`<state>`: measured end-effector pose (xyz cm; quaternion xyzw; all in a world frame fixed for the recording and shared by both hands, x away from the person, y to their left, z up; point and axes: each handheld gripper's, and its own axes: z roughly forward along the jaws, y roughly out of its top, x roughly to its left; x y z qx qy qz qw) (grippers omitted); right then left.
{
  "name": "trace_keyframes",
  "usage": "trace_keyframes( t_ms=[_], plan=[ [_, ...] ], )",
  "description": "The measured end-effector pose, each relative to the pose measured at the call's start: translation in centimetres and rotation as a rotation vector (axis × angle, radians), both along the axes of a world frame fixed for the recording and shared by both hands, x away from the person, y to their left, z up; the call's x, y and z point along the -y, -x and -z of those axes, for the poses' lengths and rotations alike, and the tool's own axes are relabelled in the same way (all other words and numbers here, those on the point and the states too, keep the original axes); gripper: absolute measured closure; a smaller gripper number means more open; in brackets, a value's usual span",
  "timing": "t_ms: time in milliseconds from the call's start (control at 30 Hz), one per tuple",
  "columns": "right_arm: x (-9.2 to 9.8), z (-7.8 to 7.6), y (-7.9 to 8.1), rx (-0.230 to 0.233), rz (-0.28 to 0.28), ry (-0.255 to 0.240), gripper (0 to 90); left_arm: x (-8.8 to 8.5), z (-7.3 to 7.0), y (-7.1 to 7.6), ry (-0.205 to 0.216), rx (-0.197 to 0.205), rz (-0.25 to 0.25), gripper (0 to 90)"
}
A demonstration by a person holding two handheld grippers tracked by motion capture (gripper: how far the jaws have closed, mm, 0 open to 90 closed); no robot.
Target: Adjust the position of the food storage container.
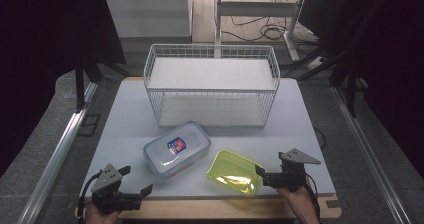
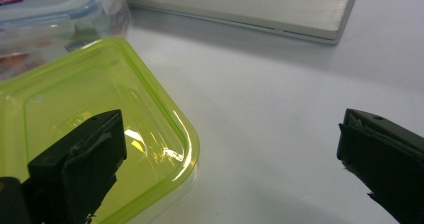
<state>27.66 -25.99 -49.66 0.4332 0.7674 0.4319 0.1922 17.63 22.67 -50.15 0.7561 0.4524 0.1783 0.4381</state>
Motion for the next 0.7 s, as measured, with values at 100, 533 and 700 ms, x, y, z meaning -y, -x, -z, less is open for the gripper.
trace_keyframes(
  t_ms=[100,533,700],
  plan=[
    [-0.2,0.0,0.1,-0.018,-0.023,0.016,0.0,0.3,0.9,0.0,-0.05,-0.004,0.002,1.5],
    [-1.0,-1.0,0.8,-0.034,-0.073,0.033,14.6,0.0,2.1,-0.3,-0.104,0.012,-0.005,0.7],
    [-1.9,-2.3,1.9,-0.018,-0.125,0.019,40.1,-0.2,2.1,-0.3,-0.1,0.012,-0.011,0.7]
  ],
)
